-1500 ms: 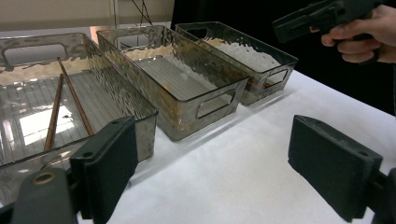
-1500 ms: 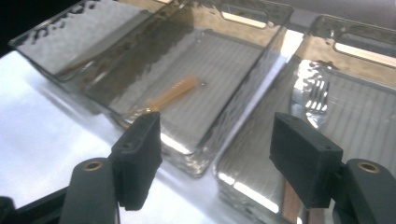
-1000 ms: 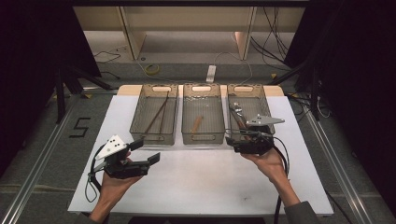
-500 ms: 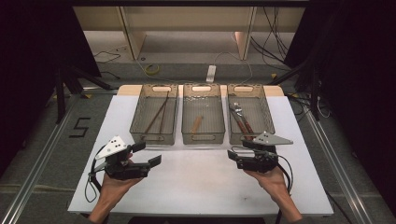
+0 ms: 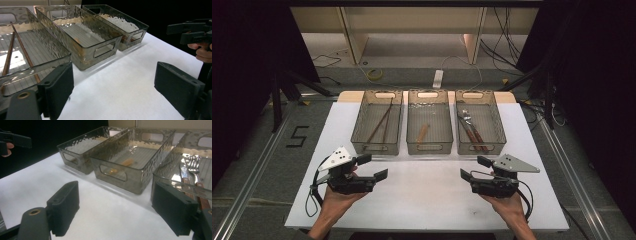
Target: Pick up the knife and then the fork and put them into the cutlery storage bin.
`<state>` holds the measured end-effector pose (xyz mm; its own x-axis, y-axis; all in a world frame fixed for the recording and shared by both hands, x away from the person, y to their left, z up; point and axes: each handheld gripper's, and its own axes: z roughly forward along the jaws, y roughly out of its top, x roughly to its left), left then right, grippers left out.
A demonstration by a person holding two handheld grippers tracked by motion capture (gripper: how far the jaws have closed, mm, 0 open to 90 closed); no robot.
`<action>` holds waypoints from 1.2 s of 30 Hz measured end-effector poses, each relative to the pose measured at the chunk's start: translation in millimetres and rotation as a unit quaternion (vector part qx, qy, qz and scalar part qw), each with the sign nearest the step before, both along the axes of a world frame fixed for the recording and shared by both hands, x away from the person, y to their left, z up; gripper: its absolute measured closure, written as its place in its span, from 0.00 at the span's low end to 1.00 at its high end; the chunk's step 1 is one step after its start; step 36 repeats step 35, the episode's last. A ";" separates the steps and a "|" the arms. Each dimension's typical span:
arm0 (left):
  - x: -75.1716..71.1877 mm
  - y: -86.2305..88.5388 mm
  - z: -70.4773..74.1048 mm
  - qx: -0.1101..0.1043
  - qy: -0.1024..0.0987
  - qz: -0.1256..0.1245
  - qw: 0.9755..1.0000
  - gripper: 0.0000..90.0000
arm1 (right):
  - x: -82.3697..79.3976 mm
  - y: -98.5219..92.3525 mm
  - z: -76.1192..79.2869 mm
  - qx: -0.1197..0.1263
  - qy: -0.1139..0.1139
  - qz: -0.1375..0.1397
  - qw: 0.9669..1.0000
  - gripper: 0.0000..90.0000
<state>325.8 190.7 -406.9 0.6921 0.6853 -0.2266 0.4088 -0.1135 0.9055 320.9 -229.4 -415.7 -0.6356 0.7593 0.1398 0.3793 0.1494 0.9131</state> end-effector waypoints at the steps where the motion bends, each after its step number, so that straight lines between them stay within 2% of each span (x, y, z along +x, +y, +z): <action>1: 0.2 -0.2 -0.4 0.001 0.002 -0.001 1.000 0.17 | -0.9 -0.6 -0.8 0.000 0.001 -0.001 1.000 0.25; 8: 0.4 -2.9 -2.0 0.011 0.007 -0.013 1.000 0.17 | -6.4 -5.5 -5.0 0.001 0.000 -0.007 1.000 0.24; 14: 0.0 -3.1 -2.5 0.012 0.009 -0.014 1.000 0.17 | -10.2 -7.7 -6.1 0.002 -0.005 -0.010 1.000 0.23; 36: 0.6 -3.3 -2.3 0.014 0.011 -0.014 1.000 0.17 | -9.5 -8.1 -7.4 -0.001 -0.008 -0.011 1.000 0.22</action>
